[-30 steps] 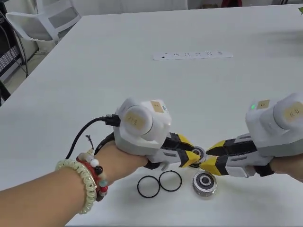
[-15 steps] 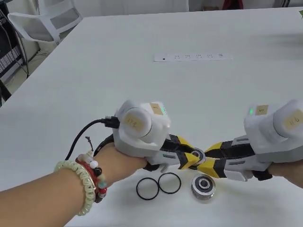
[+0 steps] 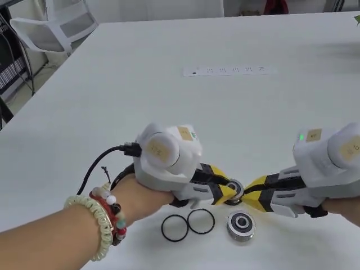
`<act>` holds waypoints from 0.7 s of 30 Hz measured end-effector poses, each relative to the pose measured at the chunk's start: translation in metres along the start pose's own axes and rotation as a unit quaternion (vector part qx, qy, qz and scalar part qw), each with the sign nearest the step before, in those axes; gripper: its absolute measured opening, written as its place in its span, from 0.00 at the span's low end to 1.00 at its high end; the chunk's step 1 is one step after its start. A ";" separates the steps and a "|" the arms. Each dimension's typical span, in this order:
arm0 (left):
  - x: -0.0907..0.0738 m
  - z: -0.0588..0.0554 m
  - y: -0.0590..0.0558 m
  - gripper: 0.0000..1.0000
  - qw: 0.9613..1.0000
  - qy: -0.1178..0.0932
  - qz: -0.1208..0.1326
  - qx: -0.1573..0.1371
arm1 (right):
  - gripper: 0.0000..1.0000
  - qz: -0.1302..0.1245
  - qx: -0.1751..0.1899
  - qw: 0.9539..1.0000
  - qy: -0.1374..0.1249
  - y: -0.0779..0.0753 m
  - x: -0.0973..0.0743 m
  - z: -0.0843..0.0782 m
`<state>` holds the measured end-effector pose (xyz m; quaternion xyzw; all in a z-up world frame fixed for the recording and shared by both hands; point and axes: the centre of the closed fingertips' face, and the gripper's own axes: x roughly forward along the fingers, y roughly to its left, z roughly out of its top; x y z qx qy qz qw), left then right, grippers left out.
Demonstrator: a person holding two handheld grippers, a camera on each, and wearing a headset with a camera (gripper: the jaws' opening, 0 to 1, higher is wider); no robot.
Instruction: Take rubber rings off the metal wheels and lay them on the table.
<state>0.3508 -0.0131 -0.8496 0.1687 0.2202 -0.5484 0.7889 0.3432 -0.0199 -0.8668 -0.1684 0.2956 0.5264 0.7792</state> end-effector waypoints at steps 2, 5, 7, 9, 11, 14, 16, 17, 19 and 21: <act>0.000 0.000 0.000 0.14 1.000 0.001 0.001 0.002 | 0.00 -0.010 -0.002 1.000 0.001 -0.002 -0.001 0.000; 0.000 0.000 0.000 0.14 1.000 0.001 0.001 0.004 | 0.00 -0.016 0.007 1.000 -0.001 -0.004 -0.002 0.001; 0.000 0.000 0.000 0.14 1.000 0.001 0.002 0.004 | 0.00 -0.018 0.017 1.000 -0.003 -0.005 -0.003 0.001; 0.000 0.000 0.001 0.14 1.000 0.001 0.003 0.004 | 0.00 -0.019 0.057 0.998 -0.012 -0.007 -0.004 0.003; 0.000 -0.001 0.001 0.14 1.000 0.002 0.004 0.004 | 0.00 -0.015 0.118 0.992 -0.028 -0.010 -0.006 0.005; 0.000 0.000 0.001 0.14 1.000 0.000 0.004 0.001 | 0.00 -0.011 0.174 0.984 -0.043 -0.013 -0.007 0.004; 0.000 0.000 0.001 0.14 1.000 -0.002 0.004 -0.003 | 0.00 0.001 0.240 0.969 -0.060 -0.012 -0.009 0.006; 0.000 0.000 0.000 0.14 1.000 -0.003 0.003 -0.003 | 0.00 0.015 0.273 0.959 -0.076 -0.011 -0.010 0.011; 0.001 0.000 0.000 0.14 1.000 -0.004 0.002 -0.003 | 0.00 0.025 0.328 0.941 -0.084 -0.014 -0.011 0.009; 0.001 0.000 0.000 0.14 1.000 -0.005 0.002 -0.005 | 0.00 0.040 0.344 0.932 -0.105 -0.011 -0.012 0.011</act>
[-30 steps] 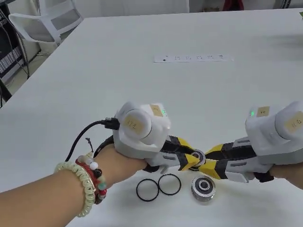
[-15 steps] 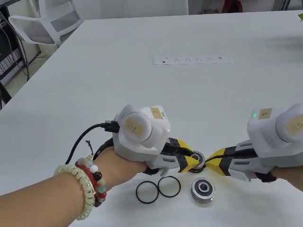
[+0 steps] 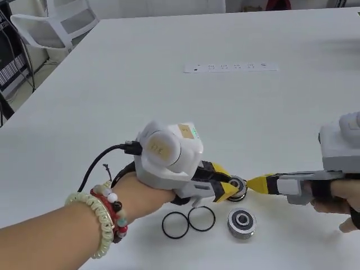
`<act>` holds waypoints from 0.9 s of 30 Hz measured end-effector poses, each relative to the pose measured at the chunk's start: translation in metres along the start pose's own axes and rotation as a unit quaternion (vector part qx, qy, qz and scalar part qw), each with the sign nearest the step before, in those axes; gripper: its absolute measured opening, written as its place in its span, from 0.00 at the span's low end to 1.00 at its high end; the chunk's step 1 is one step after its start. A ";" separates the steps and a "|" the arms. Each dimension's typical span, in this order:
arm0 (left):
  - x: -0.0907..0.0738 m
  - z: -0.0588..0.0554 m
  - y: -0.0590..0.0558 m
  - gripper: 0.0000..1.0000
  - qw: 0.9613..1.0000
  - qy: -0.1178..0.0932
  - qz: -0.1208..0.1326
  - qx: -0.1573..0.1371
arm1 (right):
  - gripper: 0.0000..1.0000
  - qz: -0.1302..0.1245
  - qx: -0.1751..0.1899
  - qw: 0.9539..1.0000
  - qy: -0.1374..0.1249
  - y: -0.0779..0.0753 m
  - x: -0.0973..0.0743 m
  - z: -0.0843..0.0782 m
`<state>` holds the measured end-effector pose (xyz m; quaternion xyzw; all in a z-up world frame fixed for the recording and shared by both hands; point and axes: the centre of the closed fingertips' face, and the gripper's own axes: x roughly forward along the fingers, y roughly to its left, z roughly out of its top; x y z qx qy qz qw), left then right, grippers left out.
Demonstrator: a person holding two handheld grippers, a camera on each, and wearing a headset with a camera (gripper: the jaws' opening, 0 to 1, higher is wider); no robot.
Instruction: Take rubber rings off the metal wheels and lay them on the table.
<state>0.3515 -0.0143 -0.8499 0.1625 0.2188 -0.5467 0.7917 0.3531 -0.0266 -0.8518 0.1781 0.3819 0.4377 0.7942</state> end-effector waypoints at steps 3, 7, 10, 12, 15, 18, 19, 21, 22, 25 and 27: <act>0.000 0.000 -0.001 0.14 1.000 -0.001 -0.002 -0.001 | 0.00 0.015 0.043 0.999 -0.004 0.002 -0.001 -0.001; 0.000 0.000 0.000 0.14 1.000 -0.003 -0.002 -0.004 | 0.00 0.018 0.058 0.998 -0.010 0.003 -0.001 0.000; -0.001 0.000 0.001 0.13 1.000 -0.004 0.000 -0.008 | 0.00 0.028 0.076 0.996 -0.021 0.005 0.000 0.002; -0.002 0.001 0.003 0.13 1.000 -0.006 0.002 -0.013 | 0.00 0.032 0.085 0.995 -0.028 0.008 0.001 0.005; -0.002 0.001 0.004 0.13 1.000 -0.006 0.003 -0.014 | 0.00 0.036 0.087 0.995 -0.032 0.009 0.001 0.007; -0.002 0.001 0.003 0.13 1.000 -0.004 0.005 -0.005 | 0.00 0.036 0.092 0.995 -0.031 0.010 0.001 0.006; -0.001 0.001 0.003 0.13 1.000 -0.003 0.006 -0.002 | 0.00 0.034 0.093 0.995 -0.030 0.009 0.001 0.006; -0.001 0.001 0.002 0.13 1.000 -0.002 0.007 0.000 | 0.00 0.033 0.091 0.995 -0.028 0.010 0.002 0.005; 0.000 0.001 0.002 0.13 1.000 -0.002 0.007 0.001 | 0.00 0.033 0.090 0.995 -0.027 0.009 0.002 0.004; 0.000 0.001 0.002 0.13 1.000 -0.002 0.008 0.003 | 0.00 0.032 0.089 0.995 -0.027 0.010 0.002 0.004; 0.000 0.001 0.002 0.13 1.000 -0.002 0.008 0.004 | 0.00 0.032 0.090 0.995 -0.026 0.010 0.002 0.005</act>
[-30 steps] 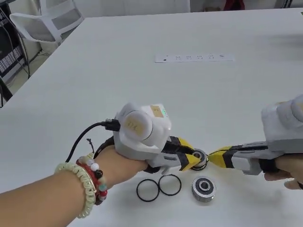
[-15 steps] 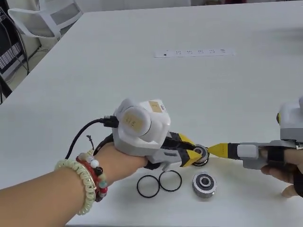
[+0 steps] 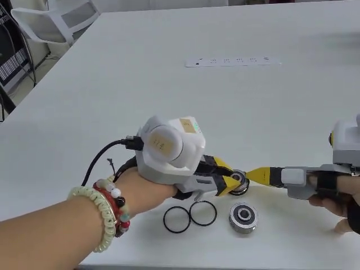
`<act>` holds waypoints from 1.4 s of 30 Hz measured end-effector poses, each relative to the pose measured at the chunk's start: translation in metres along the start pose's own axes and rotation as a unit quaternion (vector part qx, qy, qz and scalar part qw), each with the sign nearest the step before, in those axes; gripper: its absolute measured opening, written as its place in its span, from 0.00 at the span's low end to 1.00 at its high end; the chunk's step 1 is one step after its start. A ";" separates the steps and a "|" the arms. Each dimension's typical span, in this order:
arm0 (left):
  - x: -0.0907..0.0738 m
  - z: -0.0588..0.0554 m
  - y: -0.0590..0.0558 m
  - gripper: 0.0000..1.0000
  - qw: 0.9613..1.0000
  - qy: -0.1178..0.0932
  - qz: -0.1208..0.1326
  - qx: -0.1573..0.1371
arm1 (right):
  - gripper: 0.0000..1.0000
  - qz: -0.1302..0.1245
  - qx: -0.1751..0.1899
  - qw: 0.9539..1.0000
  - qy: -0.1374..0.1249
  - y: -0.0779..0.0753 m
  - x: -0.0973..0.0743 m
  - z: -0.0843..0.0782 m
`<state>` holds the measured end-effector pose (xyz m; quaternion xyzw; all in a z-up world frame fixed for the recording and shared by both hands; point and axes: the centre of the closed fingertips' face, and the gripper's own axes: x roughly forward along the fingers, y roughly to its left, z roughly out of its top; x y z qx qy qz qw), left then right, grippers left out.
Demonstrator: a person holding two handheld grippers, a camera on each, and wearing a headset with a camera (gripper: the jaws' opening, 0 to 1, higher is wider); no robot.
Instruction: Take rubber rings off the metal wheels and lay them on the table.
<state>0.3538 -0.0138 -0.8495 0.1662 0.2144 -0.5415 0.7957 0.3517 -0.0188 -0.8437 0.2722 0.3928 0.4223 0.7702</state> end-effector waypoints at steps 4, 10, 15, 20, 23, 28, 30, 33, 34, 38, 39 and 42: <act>0.000 0.000 0.000 0.13 1.000 0.000 0.000 0.002 | 0.00 0.001 -0.002 1.000 0.002 0.001 0.001 0.000; 0.000 0.000 0.000 0.13 1.000 0.001 0.001 0.003 | 0.00 0.003 0.000 1.000 0.003 0.002 0.002 -0.001; 0.001 0.000 -0.001 0.13 1.000 0.001 0.001 0.005 | 0.00 0.005 0.002 1.000 0.005 0.003 0.003 -0.001; 0.001 0.000 -0.002 0.13 1.000 0.001 0.000 0.008 | 0.00 0.014 -0.002 1.000 0.010 0.008 0.004 -0.003; 0.001 0.000 -0.002 0.13 1.000 0.001 0.000 0.009 | 0.00 0.018 -0.003 1.000 0.010 0.009 0.004 -0.003; 0.001 0.000 -0.002 0.13 1.000 0.000 0.000 0.010 | 0.00 0.043 0.004 0.999 0.007 0.018 0.004 -0.003; 0.001 0.000 -0.003 0.13 1.000 -0.001 0.000 0.009 | 0.00 0.044 -0.013 0.999 0.015 0.020 0.005 -0.005; 0.001 0.000 -0.002 0.13 1.000 -0.003 0.002 0.006 | 0.00 0.042 -0.014 0.999 0.012 0.018 0.005 -0.005; 0.001 0.000 -0.002 0.13 1.000 -0.003 0.003 0.004 | 0.00 0.034 -0.013 0.999 0.010 0.015 0.004 -0.004; 0.003 0.001 -0.005 0.14 1.000 -0.002 0.003 0.012 | 0.00 0.026 -0.020 0.999 0.014 0.011 0.005 -0.005; 0.003 0.001 -0.006 0.14 1.000 0.001 0.003 0.017 | 0.00 0.017 -0.030 0.999 0.017 0.008 0.005 -0.006; 0.003 0.001 -0.005 0.14 1.000 0.007 0.003 0.017 | 0.00 0.014 -0.026 0.999 0.016 0.006 0.004 -0.006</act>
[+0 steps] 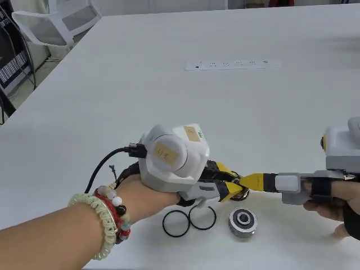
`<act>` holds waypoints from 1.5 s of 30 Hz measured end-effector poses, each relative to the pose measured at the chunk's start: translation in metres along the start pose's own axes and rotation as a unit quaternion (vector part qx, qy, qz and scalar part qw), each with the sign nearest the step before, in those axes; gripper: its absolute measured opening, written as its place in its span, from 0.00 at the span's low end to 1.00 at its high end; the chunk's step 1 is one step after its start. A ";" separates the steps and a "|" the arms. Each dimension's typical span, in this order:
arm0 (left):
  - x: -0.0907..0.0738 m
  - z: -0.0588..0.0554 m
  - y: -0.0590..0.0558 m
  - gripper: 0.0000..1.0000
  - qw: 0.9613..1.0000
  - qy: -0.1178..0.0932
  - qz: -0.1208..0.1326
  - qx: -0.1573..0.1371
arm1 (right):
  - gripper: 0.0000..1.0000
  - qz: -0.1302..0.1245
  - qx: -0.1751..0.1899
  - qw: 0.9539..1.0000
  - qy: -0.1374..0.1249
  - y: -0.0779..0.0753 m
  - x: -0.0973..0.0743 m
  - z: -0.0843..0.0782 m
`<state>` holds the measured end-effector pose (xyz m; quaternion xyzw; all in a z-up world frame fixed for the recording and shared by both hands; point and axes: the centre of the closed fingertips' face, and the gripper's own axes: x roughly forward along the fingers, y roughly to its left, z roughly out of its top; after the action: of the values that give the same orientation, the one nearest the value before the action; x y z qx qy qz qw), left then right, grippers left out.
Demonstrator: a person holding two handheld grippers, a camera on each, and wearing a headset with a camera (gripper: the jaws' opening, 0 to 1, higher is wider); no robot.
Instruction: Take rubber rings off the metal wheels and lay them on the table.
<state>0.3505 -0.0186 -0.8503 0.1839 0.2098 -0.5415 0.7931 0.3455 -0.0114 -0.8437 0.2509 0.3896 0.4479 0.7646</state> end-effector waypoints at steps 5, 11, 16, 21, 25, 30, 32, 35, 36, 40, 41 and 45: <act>-0.001 0.002 -0.001 0.14 1.000 0.013 -0.004 0.010 | 0.00 -0.004 -0.005 1.000 0.004 -0.002 -0.003 -0.002; -0.005 0.011 -0.005 0.19 0.999 0.014 -0.013 0.028 | 0.00 -0.004 -0.008 1.000 0.007 0.000 -0.005 -0.002; -0.017 0.033 -0.006 0.28 1.000 -0.019 -0.021 0.008 | 0.00 -0.001 -0.001 1.000 -0.002 0.002 -0.010 0.003; -0.034 0.051 -0.009 0.32 0.998 -0.048 -0.034 -0.003 | 0.00 -0.005 -0.004 1.000 -0.006 0.002 -0.012 0.006; -0.037 0.051 -0.004 0.38 0.999 -0.040 -0.029 0.002 | 0.00 -0.012 -0.009 1.000 -0.004 0.001 -0.014 0.009; -0.052 0.061 0.008 0.46 0.999 -0.043 -0.019 0.006 | 0.00 -0.011 -0.023 1.000 -0.007 0.008 -0.022 0.016; -0.057 0.066 0.010 0.48 0.999 -0.048 -0.017 0.003 | 0.00 -0.009 -0.039 0.999 -0.004 0.013 -0.025 0.018; -0.070 0.074 0.014 0.50 0.998 -0.058 -0.008 -0.001 | 0.00 -0.006 -0.060 0.998 0.000 0.019 -0.030 0.022; -0.072 0.075 0.014 0.51 0.998 -0.059 -0.006 -0.001 | 0.00 -0.007 -0.073 0.997 0.002 0.021 -0.031 0.024; -0.091 0.080 0.016 0.51 0.998 -0.067 0.006 0.006 | 0.00 -0.003 -0.088 0.996 0.001 0.029 -0.035 0.029; -0.097 0.081 0.017 0.52 0.998 -0.067 0.011 0.009 | 0.00 -0.002 -0.093 0.996 0.000 0.030 -0.036 0.031; -0.116 0.080 0.018 0.53 0.997 -0.069 0.023 0.011 | 0.00 -0.001 -0.110 0.994 0.000 0.036 -0.038 0.037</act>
<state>0.3401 0.0366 -0.7201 0.1600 0.1442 -0.5368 0.8157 0.3470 -0.0295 -0.7824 0.1650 0.3379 0.4873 0.7881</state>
